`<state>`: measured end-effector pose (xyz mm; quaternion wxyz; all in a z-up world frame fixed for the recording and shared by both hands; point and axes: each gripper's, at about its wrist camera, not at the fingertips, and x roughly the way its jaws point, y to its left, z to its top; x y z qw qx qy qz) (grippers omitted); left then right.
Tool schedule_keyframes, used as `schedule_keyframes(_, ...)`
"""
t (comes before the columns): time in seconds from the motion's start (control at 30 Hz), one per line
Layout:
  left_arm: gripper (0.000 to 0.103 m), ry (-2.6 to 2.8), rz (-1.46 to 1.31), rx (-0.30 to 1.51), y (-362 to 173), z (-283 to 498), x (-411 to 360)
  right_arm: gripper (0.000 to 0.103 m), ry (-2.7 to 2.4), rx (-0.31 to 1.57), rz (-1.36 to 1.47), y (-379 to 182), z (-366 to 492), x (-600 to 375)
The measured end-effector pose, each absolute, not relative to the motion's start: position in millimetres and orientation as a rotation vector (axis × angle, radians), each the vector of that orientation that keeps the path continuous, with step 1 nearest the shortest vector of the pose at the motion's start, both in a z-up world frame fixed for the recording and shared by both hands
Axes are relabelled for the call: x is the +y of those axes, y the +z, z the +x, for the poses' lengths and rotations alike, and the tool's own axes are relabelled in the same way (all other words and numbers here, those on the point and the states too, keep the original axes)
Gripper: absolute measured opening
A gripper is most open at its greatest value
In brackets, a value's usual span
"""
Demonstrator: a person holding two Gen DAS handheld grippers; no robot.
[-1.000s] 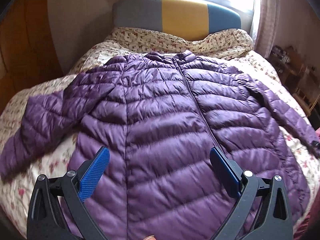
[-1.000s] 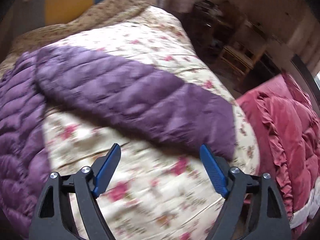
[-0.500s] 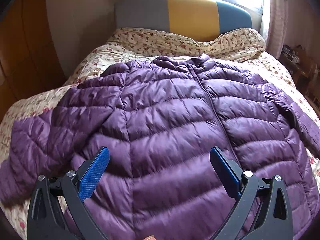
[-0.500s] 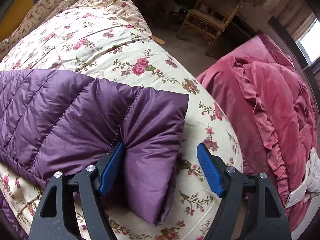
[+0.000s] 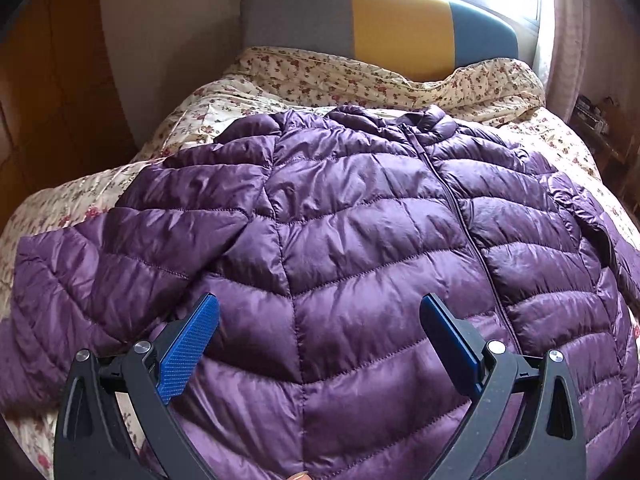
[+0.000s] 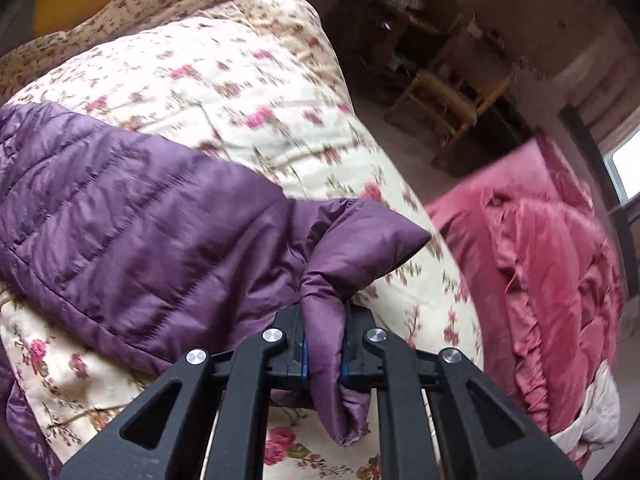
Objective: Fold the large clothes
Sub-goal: 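Grasp the jacket sleeve cuff with the right tool and lift it, then carry the sleeve across the jacket front and open the right tool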
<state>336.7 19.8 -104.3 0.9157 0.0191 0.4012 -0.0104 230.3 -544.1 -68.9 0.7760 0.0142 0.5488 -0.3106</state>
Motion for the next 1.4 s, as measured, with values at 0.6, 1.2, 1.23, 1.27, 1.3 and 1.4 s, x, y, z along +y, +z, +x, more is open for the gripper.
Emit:
schedule_keyframes(0.6, 0.1, -0.013, -0.033, 0.851, -106.6, 361.4, 45.2, 0.009, -0.339, 1.002, -0.234, -16.6, 373.1, -341.5)
schedule_keyframes(1.2, 0.1, -0.108, -0.175, 0.872, -110.5, 353.8, 82.3, 0.009, 0.095, 0.991, -0.414, -66.1, 420.0, -108.2)
schedule_keyframes(1.23, 0.1, -0.112, -0.187, 0.871, -110.2, 352.4, 85.2, 0.009, 0.124, 0.993, -0.418, -68.3, 418.8, -98.3)
schedule_keyframes(1.27, 0.1, -0.112, -0.198, 0.87, -110.0, 351.0, 87.6, 0.009, 0.15, 0.996, -0.423, -70.8, 418.0, -89.5)
schedule_keyframes(1.3, 0.099, -0.114, -0.215, 0.869, -109.9, 348.5, 91.4, 0.009, 0.185, 1.0, -0.428, -73.7, 415.8, -80.4)
schedule_keyframes(1.4, 0.098, -0.121, -0.247, 0.867, -109.0, 344.8, 97.6, 0.016, 0.231, 1.004, -0.446, -79.9, 408.4, -67.2)
